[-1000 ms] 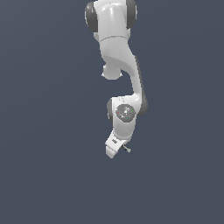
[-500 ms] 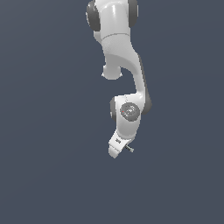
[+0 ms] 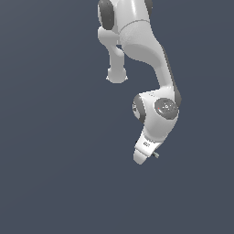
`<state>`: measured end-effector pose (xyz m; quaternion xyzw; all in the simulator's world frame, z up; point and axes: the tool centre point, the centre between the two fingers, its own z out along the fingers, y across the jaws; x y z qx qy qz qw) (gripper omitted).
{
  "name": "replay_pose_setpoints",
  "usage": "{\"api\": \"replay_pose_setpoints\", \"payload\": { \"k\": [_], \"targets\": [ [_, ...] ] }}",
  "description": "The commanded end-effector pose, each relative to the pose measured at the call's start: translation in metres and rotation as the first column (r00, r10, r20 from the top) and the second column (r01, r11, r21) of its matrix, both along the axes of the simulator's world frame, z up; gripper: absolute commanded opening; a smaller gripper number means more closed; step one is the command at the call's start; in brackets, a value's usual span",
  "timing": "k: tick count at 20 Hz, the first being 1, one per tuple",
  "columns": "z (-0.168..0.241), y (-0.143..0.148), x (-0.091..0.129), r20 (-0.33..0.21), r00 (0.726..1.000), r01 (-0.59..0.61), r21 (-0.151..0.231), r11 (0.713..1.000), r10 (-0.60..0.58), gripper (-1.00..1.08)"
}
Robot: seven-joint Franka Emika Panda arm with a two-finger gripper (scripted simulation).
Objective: Pick up the object and move it to a goal position.
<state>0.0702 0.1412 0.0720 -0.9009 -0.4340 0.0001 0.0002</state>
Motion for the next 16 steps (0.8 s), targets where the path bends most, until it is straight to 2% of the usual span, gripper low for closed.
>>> {"api": "replay_pose_setpoints", "payload": {
  "k": [1, 8, 16],
  "targets": [
    [0.016, 0.023, 0.004, 0.0, 1.0, 0.0, 0.0, 1.0, 0.0, -1.0],
    [0.051, 0.075, 0.014, 0.0, 1.0, 0.001, 0.0, 1.0, -0.001, -1.0],
    [0.067, 0.1, 0.021, 0.0, 1.0, 0.001, 0.0, 1.0, -0.001, -1.0]
  ]
}}
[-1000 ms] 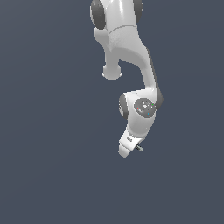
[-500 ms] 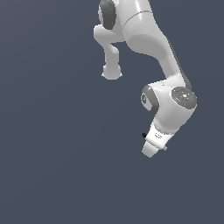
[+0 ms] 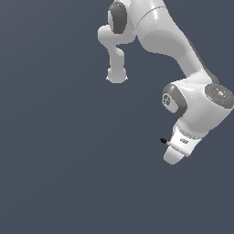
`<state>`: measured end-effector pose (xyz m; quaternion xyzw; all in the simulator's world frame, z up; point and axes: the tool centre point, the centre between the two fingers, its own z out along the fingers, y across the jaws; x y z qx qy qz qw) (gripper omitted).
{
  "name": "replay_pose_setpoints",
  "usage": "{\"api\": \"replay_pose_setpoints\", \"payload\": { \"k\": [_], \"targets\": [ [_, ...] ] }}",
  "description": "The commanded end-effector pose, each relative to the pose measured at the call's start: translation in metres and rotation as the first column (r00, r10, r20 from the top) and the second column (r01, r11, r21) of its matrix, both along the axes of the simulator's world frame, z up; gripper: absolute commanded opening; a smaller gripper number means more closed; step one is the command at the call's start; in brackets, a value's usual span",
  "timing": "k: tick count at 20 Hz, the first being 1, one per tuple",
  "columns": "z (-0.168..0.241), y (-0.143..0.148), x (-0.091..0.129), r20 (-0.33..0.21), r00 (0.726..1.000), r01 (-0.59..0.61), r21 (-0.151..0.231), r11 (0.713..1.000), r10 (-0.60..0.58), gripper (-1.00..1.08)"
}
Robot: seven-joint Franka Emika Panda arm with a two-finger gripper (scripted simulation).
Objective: Pick up the object and move it to a goal position.
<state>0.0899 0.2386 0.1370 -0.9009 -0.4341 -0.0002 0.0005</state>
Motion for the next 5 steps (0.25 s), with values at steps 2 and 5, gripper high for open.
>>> {"api": "replay_pose_setpoints", "payload": {
  "k": [2, 5],
  "targets": [
    [0.0034, 0.0048, 0.0019, 0.0, 1.0, 0.001, -0.001, 1.0, -0.001, -1.0],
    [0.004, 0.0057, 0.0023, 0.0, 1.0, 0.001, -0.001, 1.0, -0.001, -1.0]
  ]
}}
